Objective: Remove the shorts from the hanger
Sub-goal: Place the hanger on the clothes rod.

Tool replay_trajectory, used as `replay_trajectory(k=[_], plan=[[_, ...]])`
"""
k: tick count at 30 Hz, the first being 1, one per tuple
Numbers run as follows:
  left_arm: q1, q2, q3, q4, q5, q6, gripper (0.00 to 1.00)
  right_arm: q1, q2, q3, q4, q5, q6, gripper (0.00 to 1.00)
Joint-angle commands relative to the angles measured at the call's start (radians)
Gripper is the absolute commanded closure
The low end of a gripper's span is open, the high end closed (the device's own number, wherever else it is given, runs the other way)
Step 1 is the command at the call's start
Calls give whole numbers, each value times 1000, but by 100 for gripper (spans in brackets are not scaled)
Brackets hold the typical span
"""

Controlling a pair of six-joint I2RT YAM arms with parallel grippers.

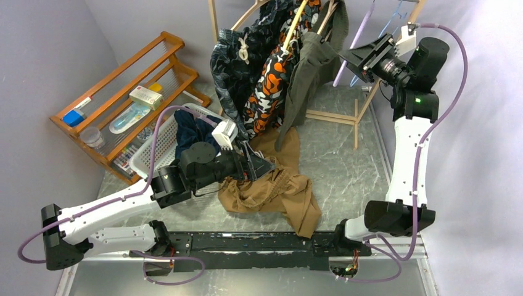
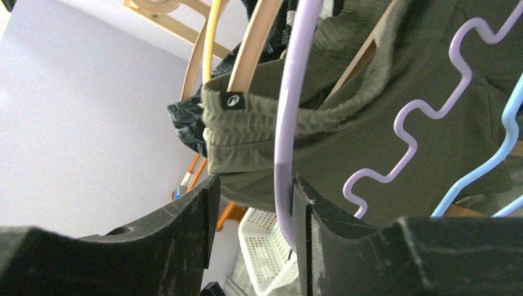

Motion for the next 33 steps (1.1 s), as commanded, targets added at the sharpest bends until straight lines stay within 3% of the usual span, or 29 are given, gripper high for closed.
replay_trajectory(k=[1,6,17,23,29,33], plan=[[4,12,10,3,7,2,7,-8,-55,19,-19,-62,-68,48],[4,6,6,-15,-4,-4,6,-8,-130,-35,-70,-87,-165,40],[9,-1,0,-70,-40,-12,5,-8,-413,-318,-133,74,-383,30],[11,21,9,-96,-47,-18,4,5,-612,-588,-78,41,-359,30],[25,69,39,-236,-105,-57,2,28,-753,-863,-237,116,-376,30],[27,78,10,-308,-154,-131,2,32,-807,-1044,-271,24,-360,30]])
